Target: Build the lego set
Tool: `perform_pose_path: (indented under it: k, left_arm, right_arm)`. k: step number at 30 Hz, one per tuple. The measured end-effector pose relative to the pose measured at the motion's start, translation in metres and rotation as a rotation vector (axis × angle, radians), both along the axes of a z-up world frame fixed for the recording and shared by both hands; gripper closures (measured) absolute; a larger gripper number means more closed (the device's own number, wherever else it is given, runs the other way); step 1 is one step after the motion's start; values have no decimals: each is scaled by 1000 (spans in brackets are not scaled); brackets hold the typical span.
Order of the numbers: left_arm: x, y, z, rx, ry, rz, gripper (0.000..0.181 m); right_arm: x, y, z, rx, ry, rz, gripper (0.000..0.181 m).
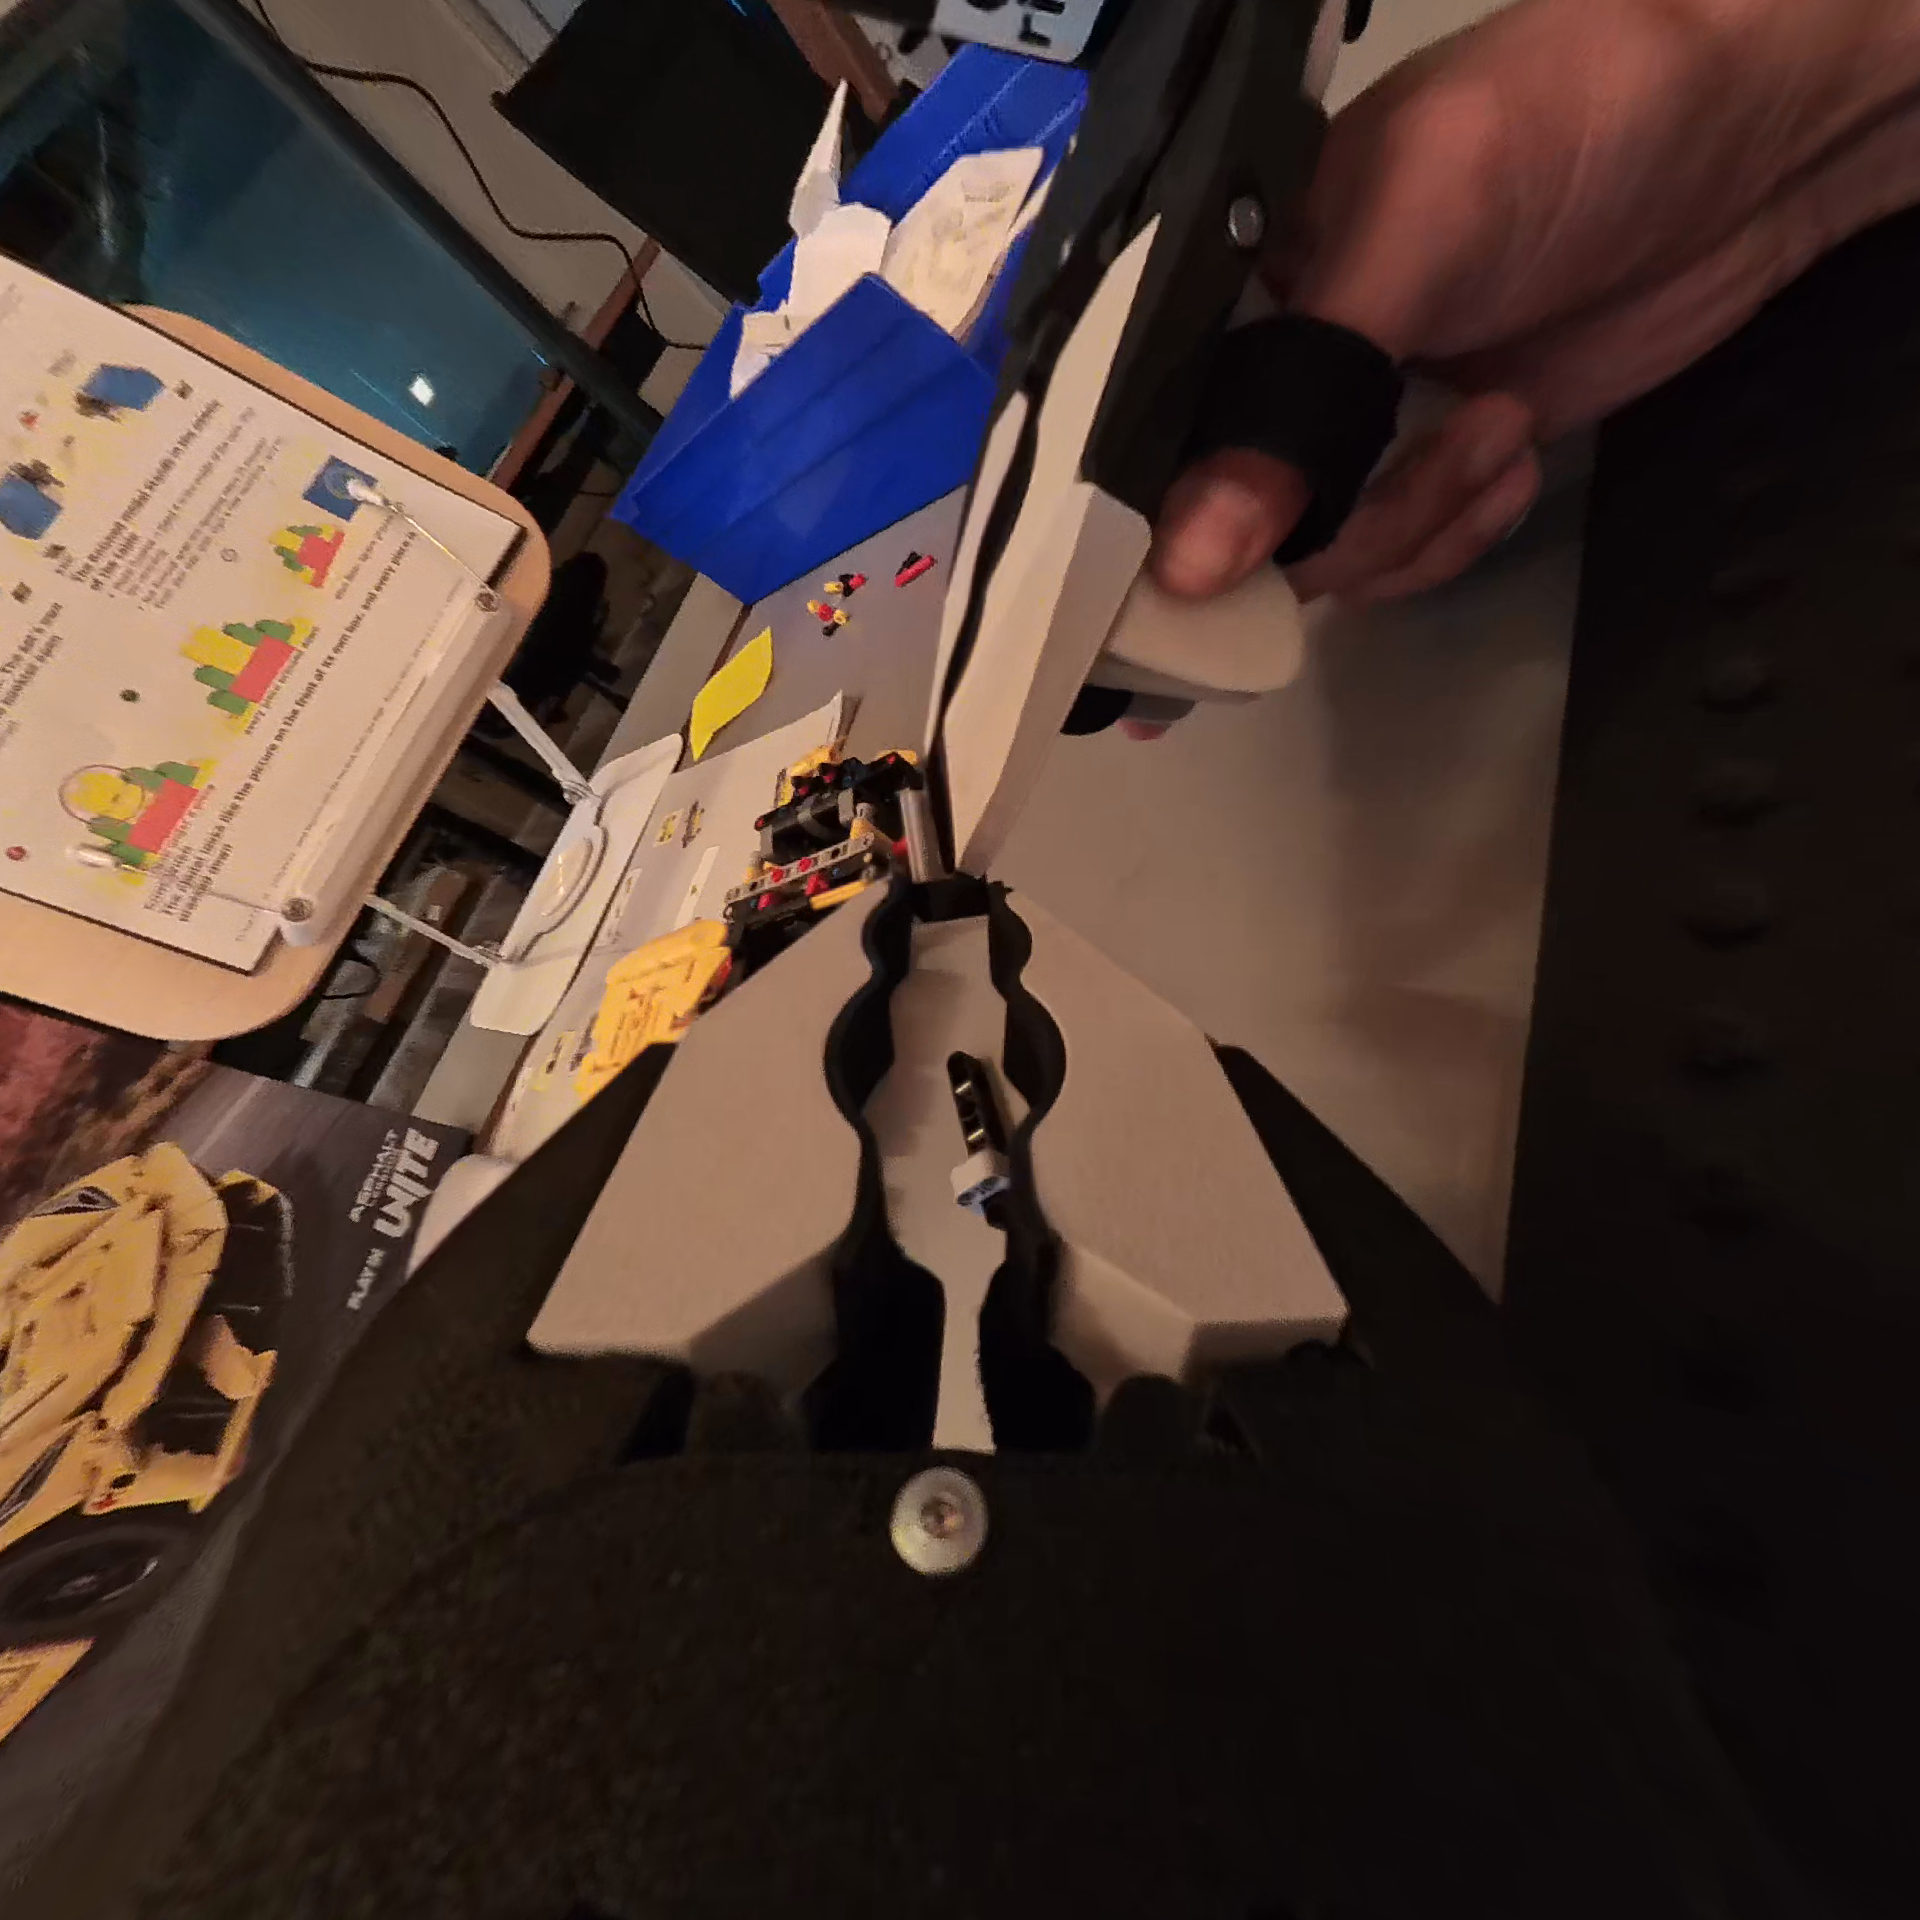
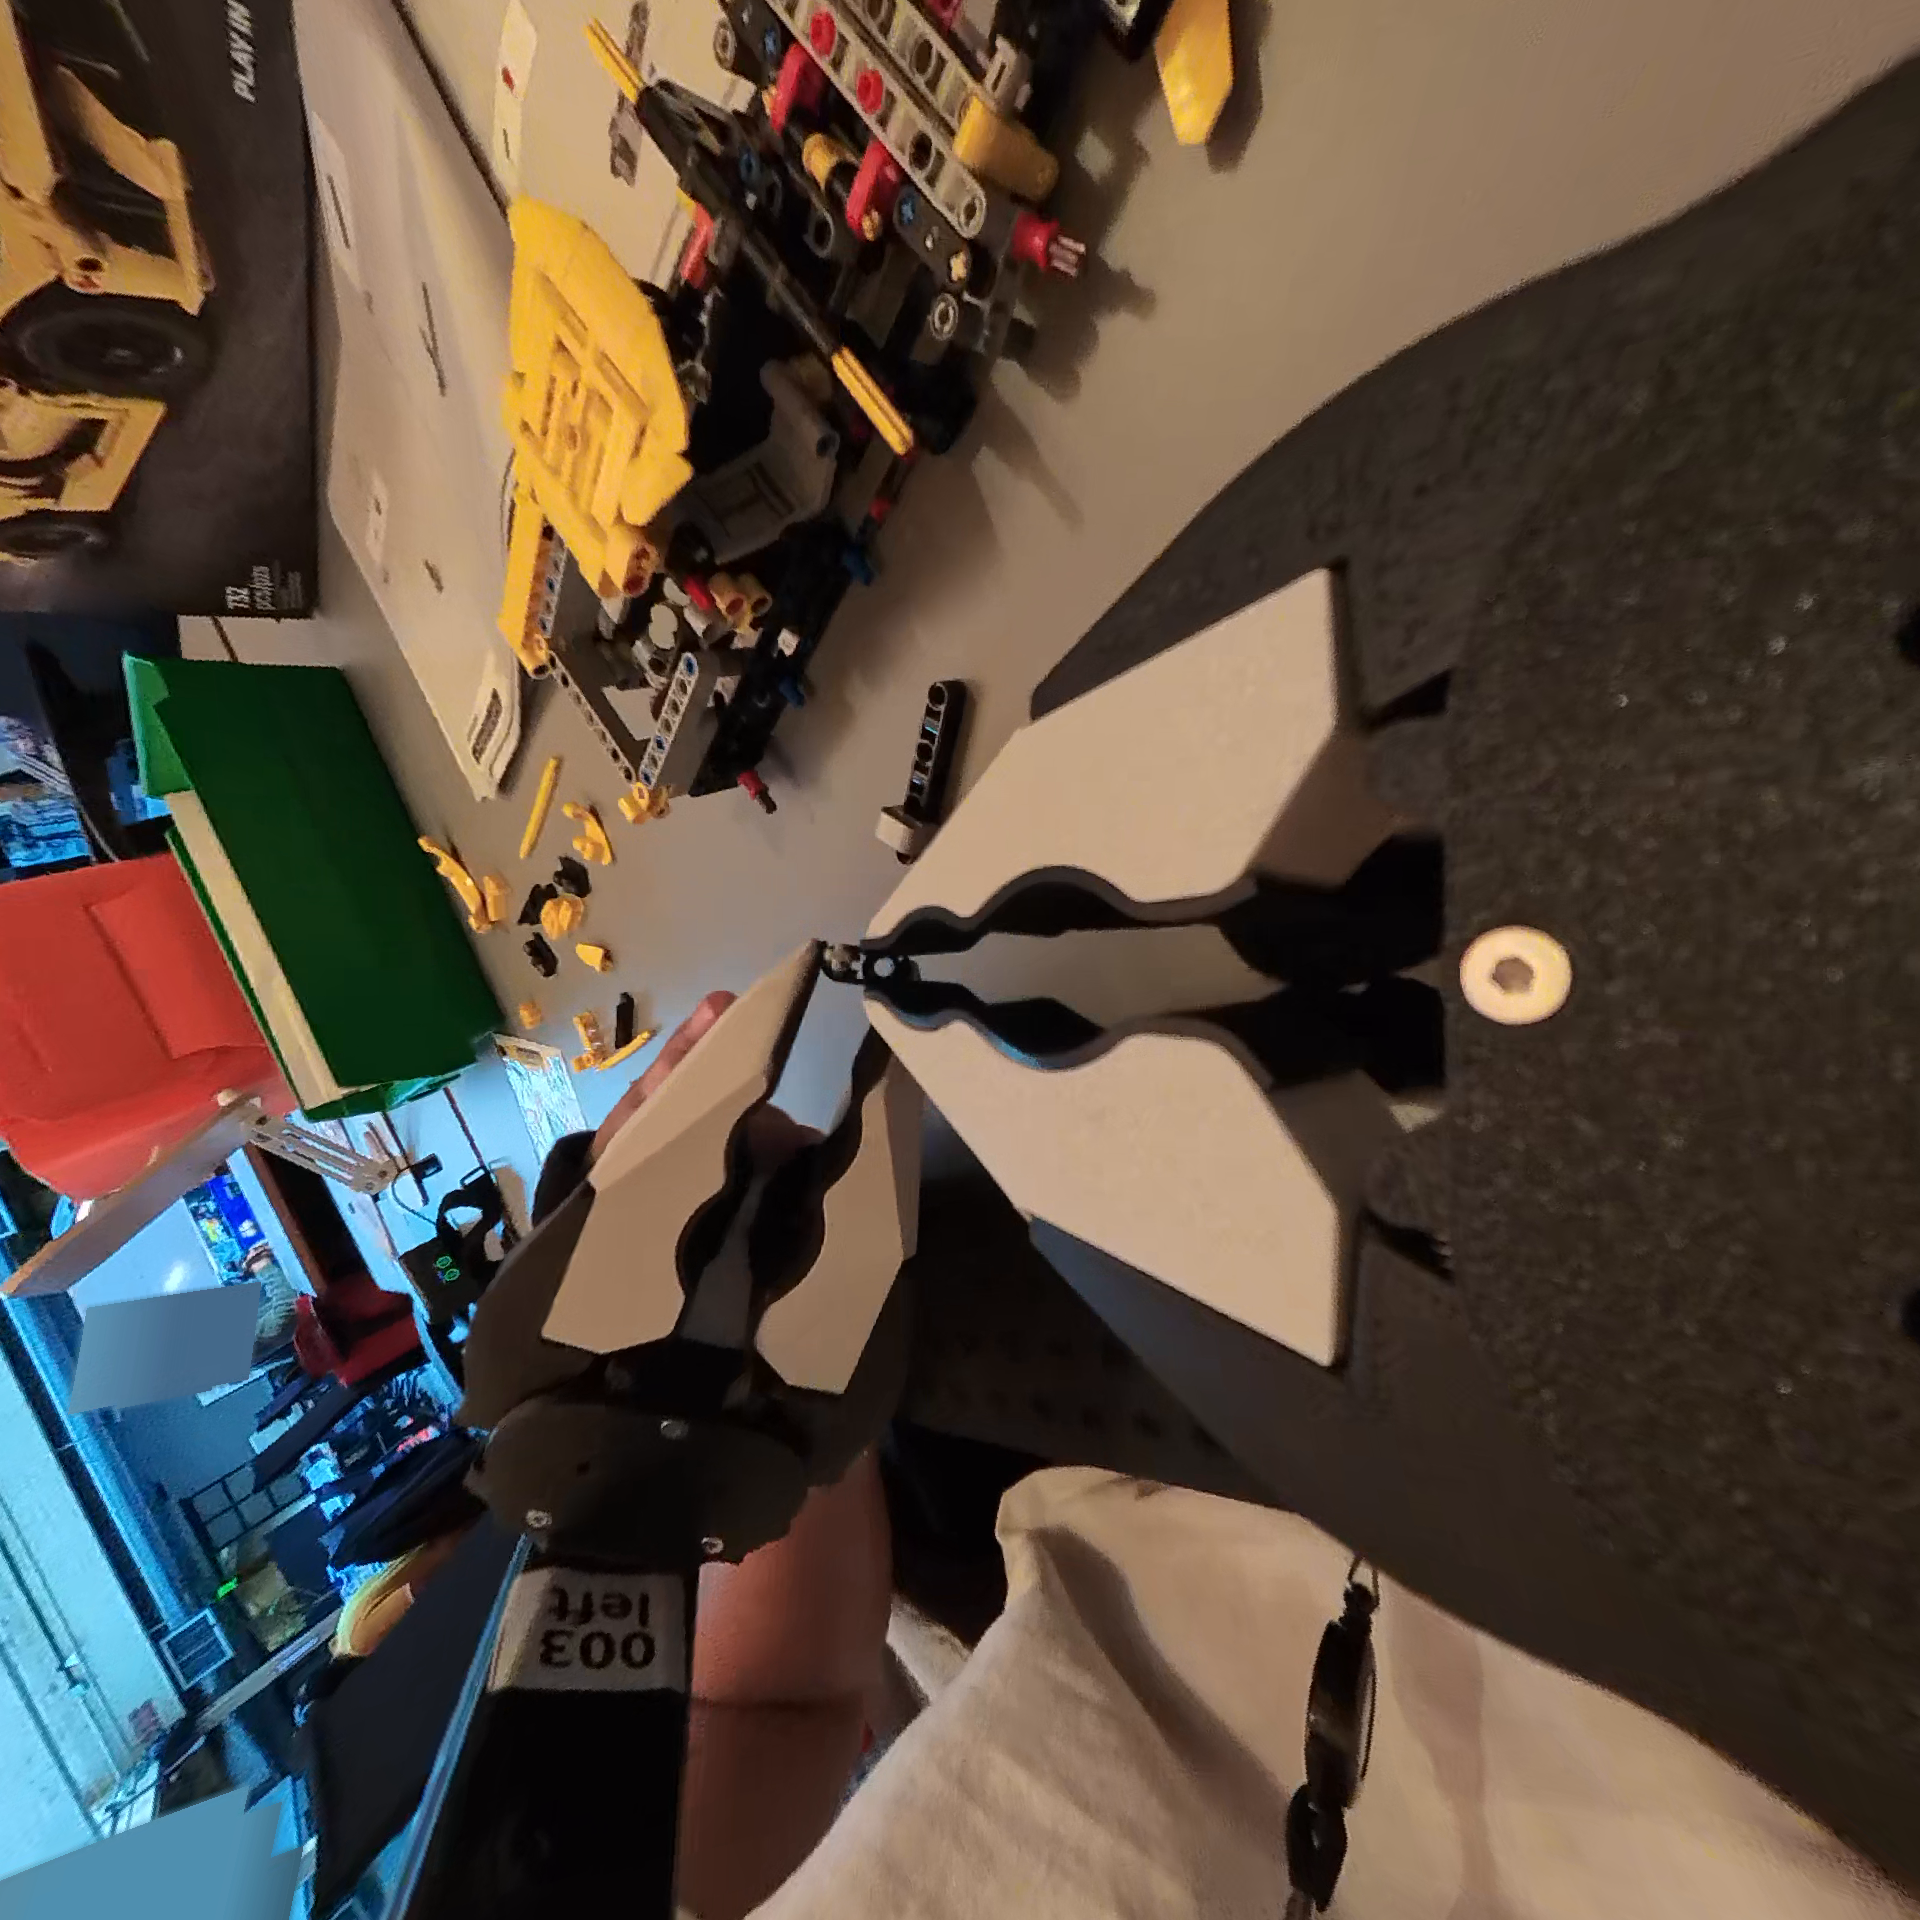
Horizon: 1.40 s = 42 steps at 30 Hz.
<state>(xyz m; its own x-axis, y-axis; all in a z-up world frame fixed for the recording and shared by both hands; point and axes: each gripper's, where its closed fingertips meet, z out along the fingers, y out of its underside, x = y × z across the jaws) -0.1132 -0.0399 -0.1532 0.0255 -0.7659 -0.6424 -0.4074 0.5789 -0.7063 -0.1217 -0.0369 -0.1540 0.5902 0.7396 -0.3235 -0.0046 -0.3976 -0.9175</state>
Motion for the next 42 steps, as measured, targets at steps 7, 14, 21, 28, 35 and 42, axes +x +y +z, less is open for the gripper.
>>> perform_pose_path:
  k: [7,14,21,28,35,42]
  left_arm:
    - [2,4,1,-52,-24,1,166]
    - [-1,15,7,-595,-132,-38,166]
    - [-5,12,18,-1211,-238,-188,166]
    - [-5,5,14,-1247,-198,-223,166]
    - [-4,8,14,-1326,-224,-232,166]
    - [-5,6,23,-1378,-253,-289,166]
  right_arm:
    - [5,1,6,-47,115,11,170]
    - [10,12,-1,212,-257,-152,137]
    - [0,19,18,453,-463,-243,135]
    - [-6,14,13,459,-483,-192,155]
    - [-5,17,12,421,-457,-202,158]
    - [-5,15,20,436,-408,-205,165]
